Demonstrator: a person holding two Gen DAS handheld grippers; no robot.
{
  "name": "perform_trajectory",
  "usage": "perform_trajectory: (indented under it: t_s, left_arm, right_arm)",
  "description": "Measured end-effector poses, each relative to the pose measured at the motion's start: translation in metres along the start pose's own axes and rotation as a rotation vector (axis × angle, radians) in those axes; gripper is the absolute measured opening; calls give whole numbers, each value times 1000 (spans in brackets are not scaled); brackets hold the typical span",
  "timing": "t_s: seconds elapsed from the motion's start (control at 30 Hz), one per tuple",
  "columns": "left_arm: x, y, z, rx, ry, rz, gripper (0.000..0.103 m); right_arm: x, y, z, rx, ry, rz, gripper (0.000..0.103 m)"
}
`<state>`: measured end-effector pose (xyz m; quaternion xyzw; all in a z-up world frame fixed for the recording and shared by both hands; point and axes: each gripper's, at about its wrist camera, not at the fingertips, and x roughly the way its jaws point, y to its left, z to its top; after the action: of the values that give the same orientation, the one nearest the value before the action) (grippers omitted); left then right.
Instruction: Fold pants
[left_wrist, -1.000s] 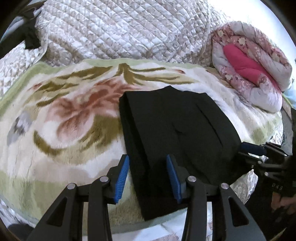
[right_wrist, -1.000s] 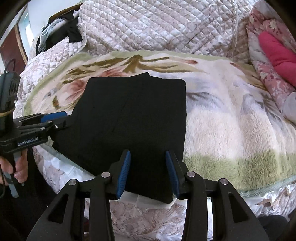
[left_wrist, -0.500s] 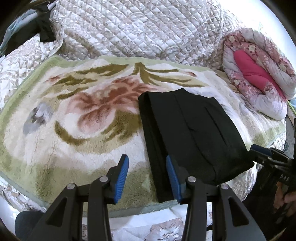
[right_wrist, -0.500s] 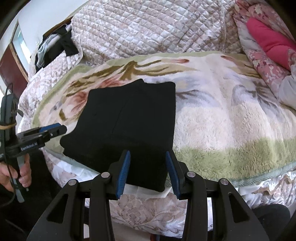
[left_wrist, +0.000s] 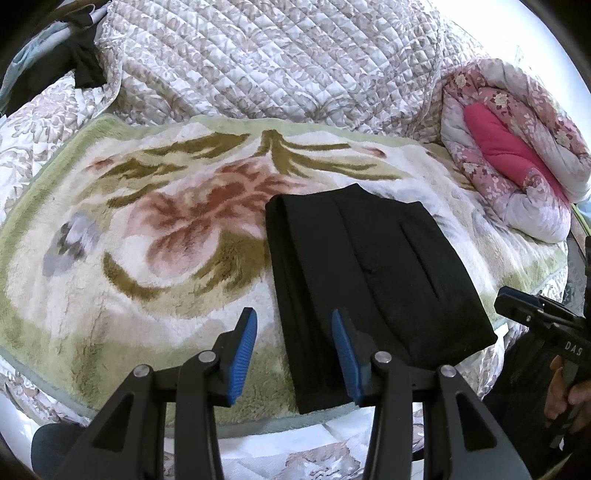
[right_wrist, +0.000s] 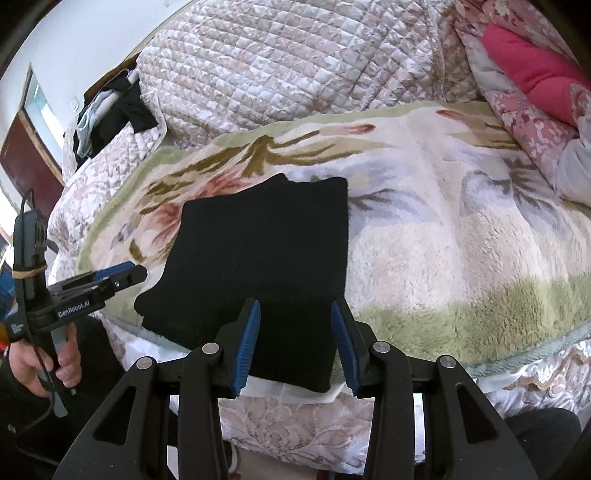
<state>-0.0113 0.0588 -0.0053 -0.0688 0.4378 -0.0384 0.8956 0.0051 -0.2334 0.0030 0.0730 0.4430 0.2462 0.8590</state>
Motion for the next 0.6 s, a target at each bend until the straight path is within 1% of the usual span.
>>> perform_trajectory:
  t_s: [0.17,0.33,0.53,0.6]
  left_arm:
    - [4,-1,3,-8,9,-4,46]
    - [13,3,6,-25,22,-34,46]
    - [31,19,12,-88,37,-111,47]
    - [41,24,14,-112,53,-142,49]
  right_arm:
    - [4,-8,2,30,13,12,41]
    - [14,-17,9,60,32,60,41]
    - [43,-30,20,96,83,134,41]
    - [53,-35,25,109,90,140,41]
